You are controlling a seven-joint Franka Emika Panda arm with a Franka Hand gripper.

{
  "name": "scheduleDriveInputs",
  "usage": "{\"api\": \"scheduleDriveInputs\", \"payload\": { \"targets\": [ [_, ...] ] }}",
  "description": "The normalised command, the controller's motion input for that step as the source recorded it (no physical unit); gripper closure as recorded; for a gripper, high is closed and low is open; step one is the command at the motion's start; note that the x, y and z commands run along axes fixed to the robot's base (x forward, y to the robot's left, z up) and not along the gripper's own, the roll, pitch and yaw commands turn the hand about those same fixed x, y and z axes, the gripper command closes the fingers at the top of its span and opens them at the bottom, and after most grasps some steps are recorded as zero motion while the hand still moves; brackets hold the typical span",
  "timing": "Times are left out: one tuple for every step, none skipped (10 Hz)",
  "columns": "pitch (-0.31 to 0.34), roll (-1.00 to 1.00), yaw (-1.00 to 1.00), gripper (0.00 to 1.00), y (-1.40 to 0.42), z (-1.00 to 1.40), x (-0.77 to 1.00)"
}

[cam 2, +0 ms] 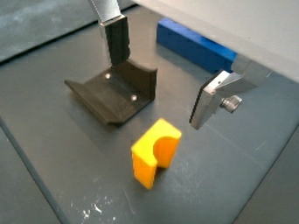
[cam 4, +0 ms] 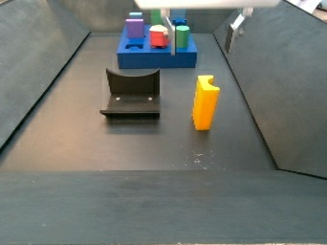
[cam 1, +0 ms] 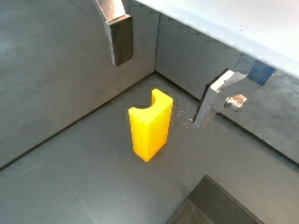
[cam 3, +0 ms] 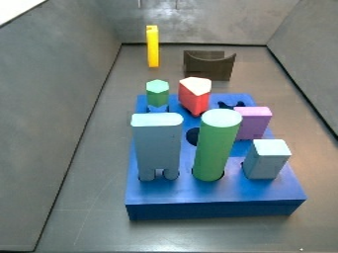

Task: Pick up the arch object. Move up. Rotate the arch object. Move to above the board. Insert the arch object.
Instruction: Pick up the arch object.

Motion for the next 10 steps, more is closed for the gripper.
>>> {"api": "scheduleDriveInputs", "payload": {
  "targets": [
    [-0.034, -0.22, 0.0, 0.0, 0.21, -0.72, 0.22],
    [-0.02, -0.21, 0.0, 0.0, 0.22, -0.74, 0.12],
    [-0.046, -0.24, -0.03, 0.0, 0.17, -0.68, 0.07],
    [-0.099, -0.23, -0.03, 0.0, 0.11, -0.69, 0.0],
    [-0.113, -0.23, 0.0, 0.0, 0.05, -0.67, 0.0],
    [-0.117, -0.23, 0.0, 0.0, 0.04, -0.67, 0.0],
    [-0.101, -0.21, 0.0, 0.0, 0.08, -0.72, 0.0],
    [-0.076, -0.18, 0.0, 0.0, 0.08, -0.79, 0.0],
    [-0.043, -0.13, 0.0, 0.0, 0.02, -0.9, -0.03],
    [-0.001, -0.07, 0.0, 0.0, 0.0, -1.0, -0.07]
  ]
}}
